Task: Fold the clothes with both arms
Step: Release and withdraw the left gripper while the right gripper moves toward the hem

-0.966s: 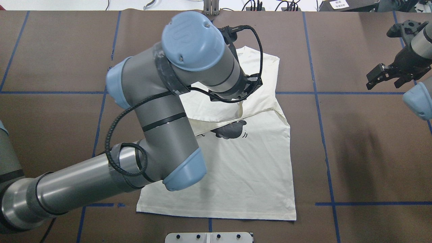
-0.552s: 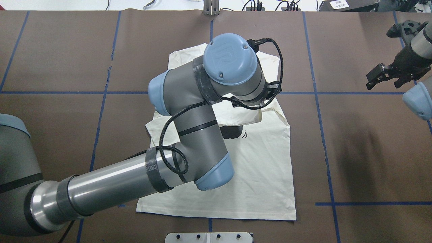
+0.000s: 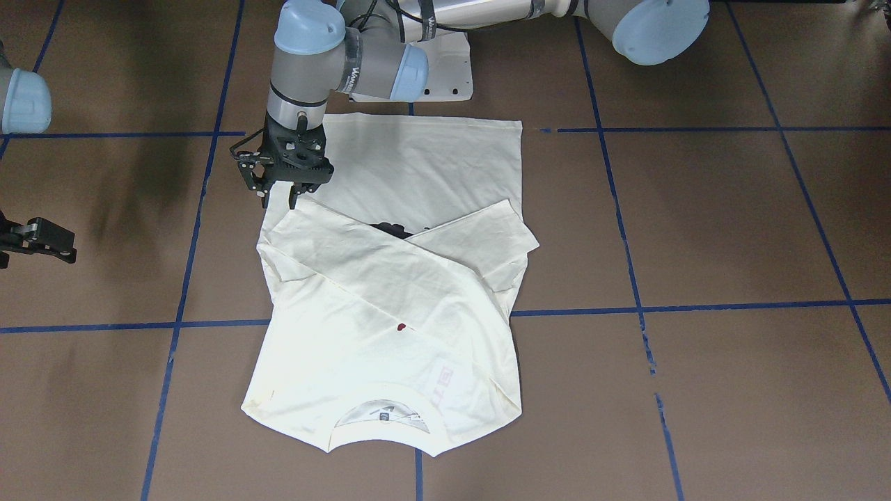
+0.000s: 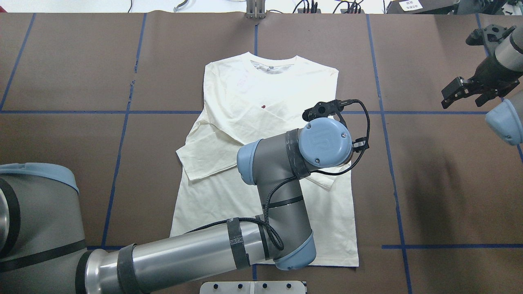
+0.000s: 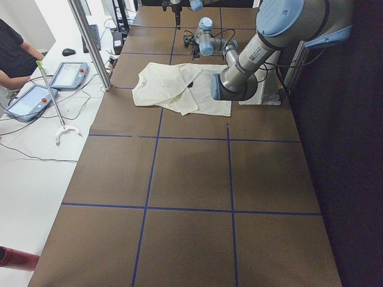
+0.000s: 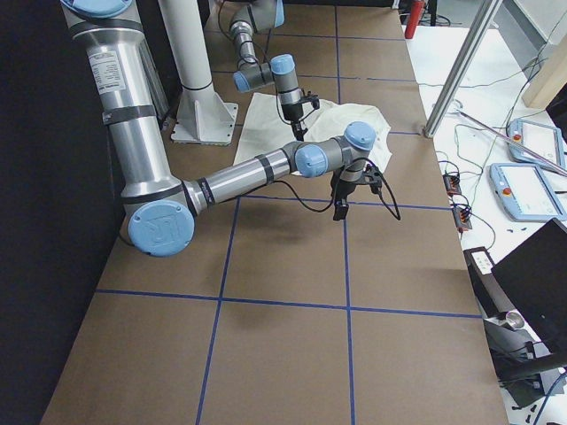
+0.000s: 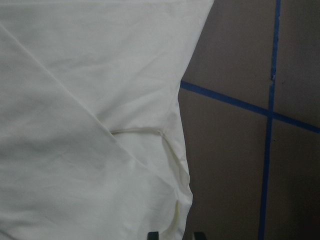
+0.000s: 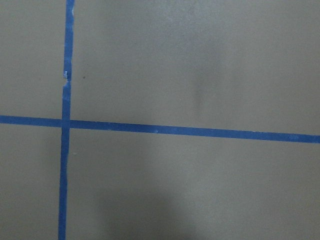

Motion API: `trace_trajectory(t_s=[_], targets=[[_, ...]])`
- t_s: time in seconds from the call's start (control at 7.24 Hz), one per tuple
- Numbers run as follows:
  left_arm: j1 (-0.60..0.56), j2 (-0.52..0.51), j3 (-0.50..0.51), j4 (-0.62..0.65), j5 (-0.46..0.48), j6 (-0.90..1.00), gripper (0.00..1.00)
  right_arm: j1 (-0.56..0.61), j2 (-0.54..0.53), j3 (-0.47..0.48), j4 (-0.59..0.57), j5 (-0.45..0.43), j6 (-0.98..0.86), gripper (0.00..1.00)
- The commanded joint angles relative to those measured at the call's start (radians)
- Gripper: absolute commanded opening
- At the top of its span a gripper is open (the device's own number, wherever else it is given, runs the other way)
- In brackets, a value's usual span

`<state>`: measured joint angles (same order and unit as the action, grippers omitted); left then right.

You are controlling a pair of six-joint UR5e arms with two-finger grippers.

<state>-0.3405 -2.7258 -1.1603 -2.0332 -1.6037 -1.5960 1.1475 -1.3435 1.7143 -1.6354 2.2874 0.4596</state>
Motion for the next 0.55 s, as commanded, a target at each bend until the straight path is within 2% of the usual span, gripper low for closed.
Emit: trace_trajectory(t_s=[0.0,0.28,0.41], targets=[[0.005,0.053,-0.102,0.001,0.007,0.004,1.00,-0.003,0.012,0.007,0.000,0.006,0.010,1.00],[-0.030,0.087,-0.152,0.090,0.001,0.033,1.00,-0.024,0.009,0.062,0.000,0.007,0.030,1.00],[-0.073,0.150,-0.268,0.193,-0.075,0.109,1.00,-0.066,0.006,0.121,0.002,0.004,0.128,1.00]])
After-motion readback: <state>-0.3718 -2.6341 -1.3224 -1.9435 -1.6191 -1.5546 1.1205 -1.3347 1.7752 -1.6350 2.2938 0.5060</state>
